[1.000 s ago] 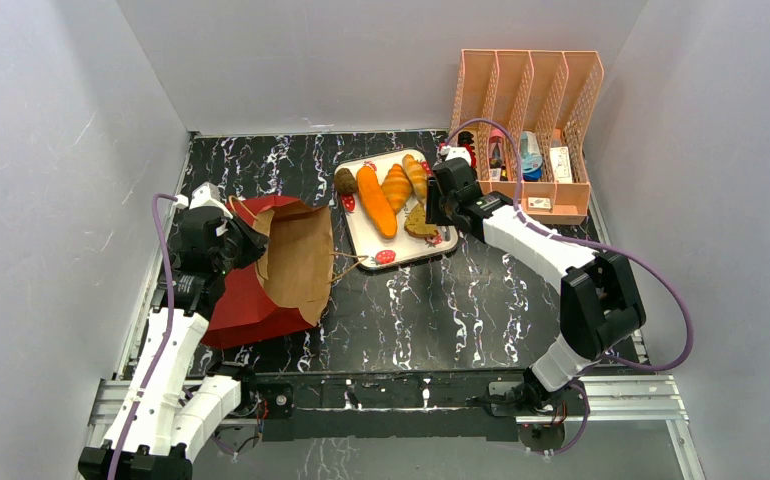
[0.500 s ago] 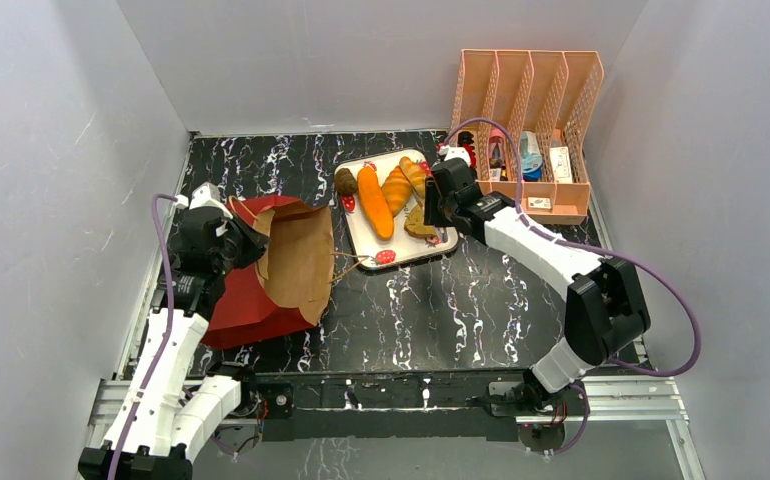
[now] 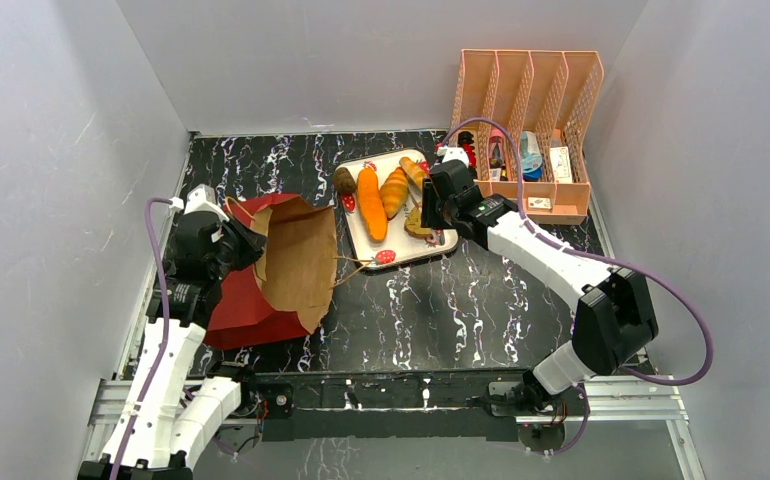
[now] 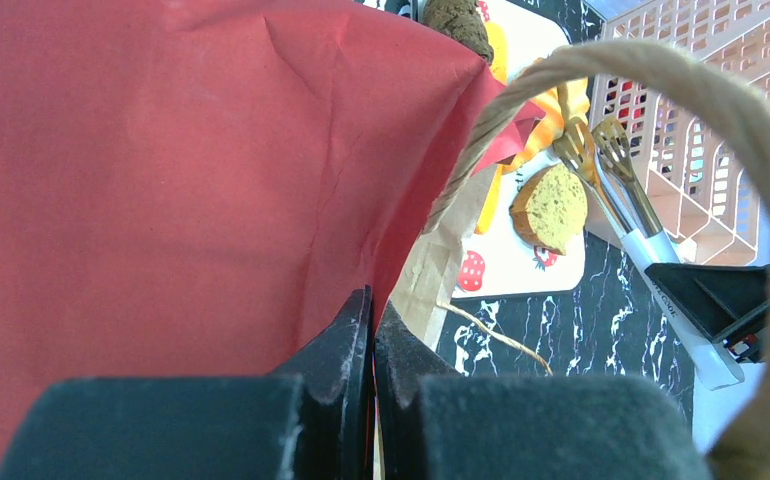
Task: Take the fake bread out of the paper bag
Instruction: Place the fake bread in the container.
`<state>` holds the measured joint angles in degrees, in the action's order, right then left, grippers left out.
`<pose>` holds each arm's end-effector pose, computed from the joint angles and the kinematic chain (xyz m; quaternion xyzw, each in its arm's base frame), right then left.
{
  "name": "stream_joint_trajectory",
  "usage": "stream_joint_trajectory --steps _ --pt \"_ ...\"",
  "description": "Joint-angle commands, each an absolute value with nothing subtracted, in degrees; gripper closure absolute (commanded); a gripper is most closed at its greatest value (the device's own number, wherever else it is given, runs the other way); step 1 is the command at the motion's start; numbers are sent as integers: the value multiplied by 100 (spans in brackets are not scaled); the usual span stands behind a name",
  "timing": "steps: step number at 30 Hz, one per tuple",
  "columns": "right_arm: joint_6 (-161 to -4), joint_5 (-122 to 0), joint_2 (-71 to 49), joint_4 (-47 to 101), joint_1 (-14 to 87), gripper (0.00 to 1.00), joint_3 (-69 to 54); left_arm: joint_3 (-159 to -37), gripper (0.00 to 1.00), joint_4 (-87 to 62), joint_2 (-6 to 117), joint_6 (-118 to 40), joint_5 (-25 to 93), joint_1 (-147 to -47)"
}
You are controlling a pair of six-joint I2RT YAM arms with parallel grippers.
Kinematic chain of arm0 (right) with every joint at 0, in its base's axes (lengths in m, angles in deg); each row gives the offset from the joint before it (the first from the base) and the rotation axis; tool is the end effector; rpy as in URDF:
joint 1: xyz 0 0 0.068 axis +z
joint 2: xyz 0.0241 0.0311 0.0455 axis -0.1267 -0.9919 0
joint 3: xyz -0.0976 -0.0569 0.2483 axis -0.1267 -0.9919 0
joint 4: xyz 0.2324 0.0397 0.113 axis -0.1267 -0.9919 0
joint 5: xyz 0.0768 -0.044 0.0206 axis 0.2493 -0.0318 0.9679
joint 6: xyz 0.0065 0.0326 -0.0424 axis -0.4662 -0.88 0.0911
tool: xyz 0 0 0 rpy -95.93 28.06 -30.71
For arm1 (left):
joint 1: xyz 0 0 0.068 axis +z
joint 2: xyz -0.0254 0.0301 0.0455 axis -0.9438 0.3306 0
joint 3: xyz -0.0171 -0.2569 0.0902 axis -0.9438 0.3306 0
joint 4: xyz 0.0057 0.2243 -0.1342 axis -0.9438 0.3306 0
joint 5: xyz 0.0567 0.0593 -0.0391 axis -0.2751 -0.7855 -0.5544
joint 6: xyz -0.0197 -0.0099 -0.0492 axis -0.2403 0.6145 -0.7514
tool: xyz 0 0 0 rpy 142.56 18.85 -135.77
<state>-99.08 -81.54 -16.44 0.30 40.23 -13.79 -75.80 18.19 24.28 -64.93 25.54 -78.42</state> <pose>0.2842 0.1748 0.2850 -0.0312 0.9169 0.0918 0.3872 0.1682 -0.0229 0.3386 -0.2110 0.8067 -0.2109 0.5101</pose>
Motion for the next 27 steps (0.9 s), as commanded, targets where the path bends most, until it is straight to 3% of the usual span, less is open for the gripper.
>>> stream_joint_trajectory --steps 1,27 --pt "-9993 -8207 -1276 251 4117 65 -996 -7653 100 1891 2275 -6464 2661 -7851" --pt "-10073 -8244 -1118 -43 4333 65 -624 -7837 100 2125 2218 -6394 2635 -7847"
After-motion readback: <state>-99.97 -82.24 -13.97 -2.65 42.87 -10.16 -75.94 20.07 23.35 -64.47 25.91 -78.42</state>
